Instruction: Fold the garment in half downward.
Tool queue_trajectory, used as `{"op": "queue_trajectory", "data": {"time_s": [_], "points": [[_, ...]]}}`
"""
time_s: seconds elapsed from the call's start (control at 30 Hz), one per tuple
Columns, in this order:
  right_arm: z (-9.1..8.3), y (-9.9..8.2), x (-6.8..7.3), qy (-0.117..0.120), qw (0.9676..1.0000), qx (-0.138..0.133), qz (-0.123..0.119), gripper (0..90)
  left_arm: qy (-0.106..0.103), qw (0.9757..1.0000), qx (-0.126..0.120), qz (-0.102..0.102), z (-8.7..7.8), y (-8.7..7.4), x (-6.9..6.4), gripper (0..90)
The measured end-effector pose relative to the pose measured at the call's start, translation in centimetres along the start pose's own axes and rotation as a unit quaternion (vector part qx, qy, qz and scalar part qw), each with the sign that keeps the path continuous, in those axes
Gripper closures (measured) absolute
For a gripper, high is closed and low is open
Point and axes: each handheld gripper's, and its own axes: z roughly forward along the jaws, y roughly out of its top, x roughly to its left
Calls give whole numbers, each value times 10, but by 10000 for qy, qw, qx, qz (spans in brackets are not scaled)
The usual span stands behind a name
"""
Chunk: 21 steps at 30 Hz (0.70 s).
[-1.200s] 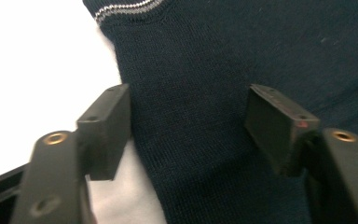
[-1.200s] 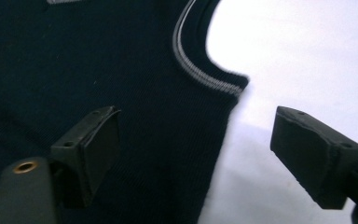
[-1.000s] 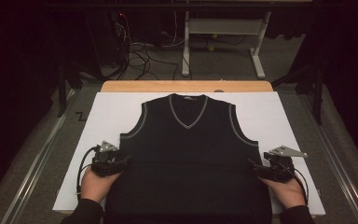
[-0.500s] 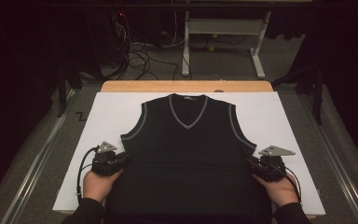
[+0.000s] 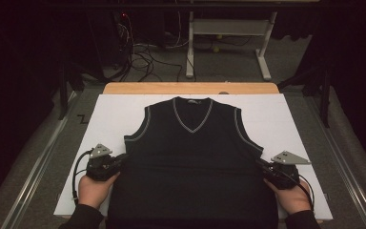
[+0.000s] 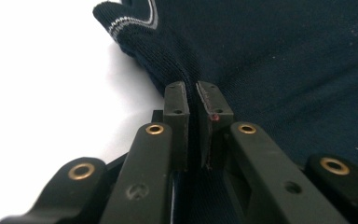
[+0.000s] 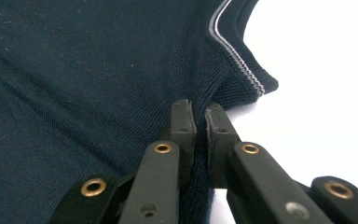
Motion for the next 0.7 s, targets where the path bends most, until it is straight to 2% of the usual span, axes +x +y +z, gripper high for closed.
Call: {"op": "queue_trajectory", "data": {"time_s": [0.17, 0.3, 0.53, 0.63, 0.7], "points": [[-9, 0, 2, 10, 9999, -151, -30, 853, -162, 9998, -82, -12, -13, -3, -1, 791], [-17, -2, 3, 65, 9997, -238, -9, 852, -215, 9997, -113, -19, -20, -5, -2, 794], [-29, -9, 5, 122, 9994, -310, -91, 852, -293, 9995, 42, 84, -29, -16, -8, 794], [-35, -15, 8, 165, 9993, -286, -168, 852, -382, 9992, 75, 14, -39, -20, -11, 798], [-39, -18, 11, 173, 9993, -251, -218, 852, -361, 9993, 89, 57, -41, -22, -12, 798]]}}
